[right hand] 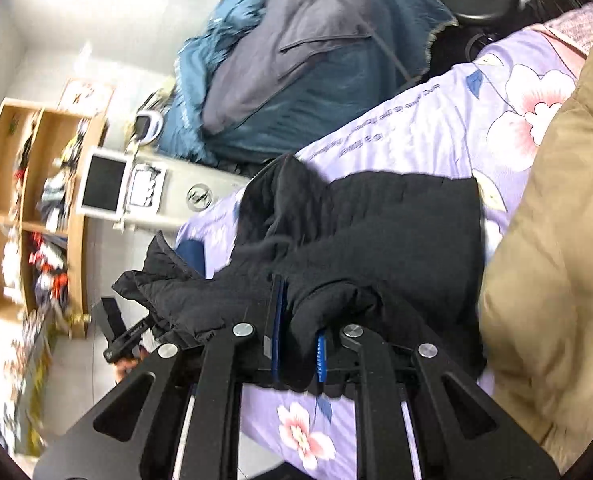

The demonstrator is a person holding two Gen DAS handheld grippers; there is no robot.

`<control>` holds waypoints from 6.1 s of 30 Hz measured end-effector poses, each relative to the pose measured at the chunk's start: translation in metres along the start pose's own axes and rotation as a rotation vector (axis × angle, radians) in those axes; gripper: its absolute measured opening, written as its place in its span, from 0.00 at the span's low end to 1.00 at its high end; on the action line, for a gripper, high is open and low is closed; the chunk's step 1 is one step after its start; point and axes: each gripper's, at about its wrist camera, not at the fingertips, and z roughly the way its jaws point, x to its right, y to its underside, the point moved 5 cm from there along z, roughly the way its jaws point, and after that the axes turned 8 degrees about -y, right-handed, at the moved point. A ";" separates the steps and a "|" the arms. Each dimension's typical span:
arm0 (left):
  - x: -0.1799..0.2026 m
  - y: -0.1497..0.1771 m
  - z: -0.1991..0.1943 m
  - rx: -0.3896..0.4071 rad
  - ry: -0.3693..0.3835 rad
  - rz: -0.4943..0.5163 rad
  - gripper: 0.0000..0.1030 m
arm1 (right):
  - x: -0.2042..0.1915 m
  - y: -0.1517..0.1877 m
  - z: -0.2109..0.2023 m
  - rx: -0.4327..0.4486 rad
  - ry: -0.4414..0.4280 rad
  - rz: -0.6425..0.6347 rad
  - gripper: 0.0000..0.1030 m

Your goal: Fold large clothes

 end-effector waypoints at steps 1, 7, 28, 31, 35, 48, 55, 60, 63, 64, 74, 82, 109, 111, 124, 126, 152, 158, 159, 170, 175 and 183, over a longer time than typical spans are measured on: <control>-0.001 -0.008 0.009 -0.009 -0.002 -0.007 0.11 | 0.006 -0.004 0.003 0.006 0.007 0.010 0.13; -0.008 -0.044 0.072 -0.068 -0.013 -0.091 0.11 | 0.030 -0.046 0.041 0.031 0.090 0.066 0.13; -0.034 -0.045 0.174 -0.196 -0.019 -0.283 0.18 | 0.111 -0.077 0.137 0.054 0.348 0.185 0.14; -0.047 -0.052 0.153 -0.154 0.097 -0.407 0.27 | 0.116 -0.078 0.131 0.060 0.289 0.254 0.15; -0.064 -0.059 0.118 -0.078 0.272 -0.573 0.49 | 0.122 -0.078 0.118 0.081 0.157 0.374 0.19; -0.054 -0.049 0.032 0.118 -0.023 -0.330 0.74 | 0.087 -0.072 0.067 0.163 -0.030 0.387 0.48; 0.063 0.032 0.026 0.132 -0.084 0.033 0.74 | 0.020 -0.037 0.022 0.370 0.283 0.010 0.64; 0.131 0.074 0.061 0.093 -0.130 0.157 0.74 | -0.031 0.041 0.082 0.139 0.477 -0.399 0.64; 0.141 0.082 0.084 0.092 -0.207 0.178 0.75 | -0.033 0.090 0.119 0.032 0.549 -0.553 0.65; 0.138 0.084 0.094 0.086 -0.236 0.158 0.82 | -0.027 0.100 0.129 -0.003 0.549 -0.548 0.65; 0.114 0.065 0.150 -0.062 -0.248 0.054 0.95 | 0.013 0.087 0.158 -0.036 0.614 -0.408 0.71; 0.107 0.058 0.178 -0.134 -0.273 0.053 0.96 | 0.030 0.082 0.171 -0.067 0.678 -0.395 0.74; -0.099 0.043 0.107 -0.135 -0.083 -0.248 0.94 | 0.104 -0.015 0.063 -0.096 0.302 -0.123 0.74; -0.101 0.042 0.116 -0.156 -0.075 -0.224 0.95 | 0.121 -0.019 0.073 -0.160 0.338 -0.106 0.75; -0.121 0.048 0.175 -0.243 0.052 -0.301 0.96 | 0.155 -0.019 0.104 -0.175 0.303 -0.071 0.94; -0.121 0.049 0.178 -0.240 0.057 -0.309 0.96 | 0.155 -0.018 0.103 -0.161 0.304 -0.080 0.94; -0.050 0.056 0.063 -0.054 0.128 -0.221 0.23 | 0.044 0.043 0.038 0.075 0.193 -0.169 0.17; -0.051 0.120 0.015 -0.063 0.122 -0.244 0.23 | 0.025 0.091 0.017 0.025 0.166 -0.209 0.17; -0.057 0.132 0.010 -0.067 0.122 -0.261 0.23 | 0.028 0.099 0.012 0.017 0.165 -0.206 0.17; -0.073 0.166 -0.012 -0.035 0.097 -0.274 0.21 | -0.009 0.143 0.011 -0.042 0.238 -0.304 0.16; -0.102 0.139 -0.056 0.083 0.102 -0.245 0.20 | -0.084 0.128 0.048 -0.078 0.225 -0.434 0.15; -0.254 0.136 -0.178 0.329 -0.038 -0.431 0.20 | -0.264 0.105 0.202 -0.222 0.048 -0.707 0.15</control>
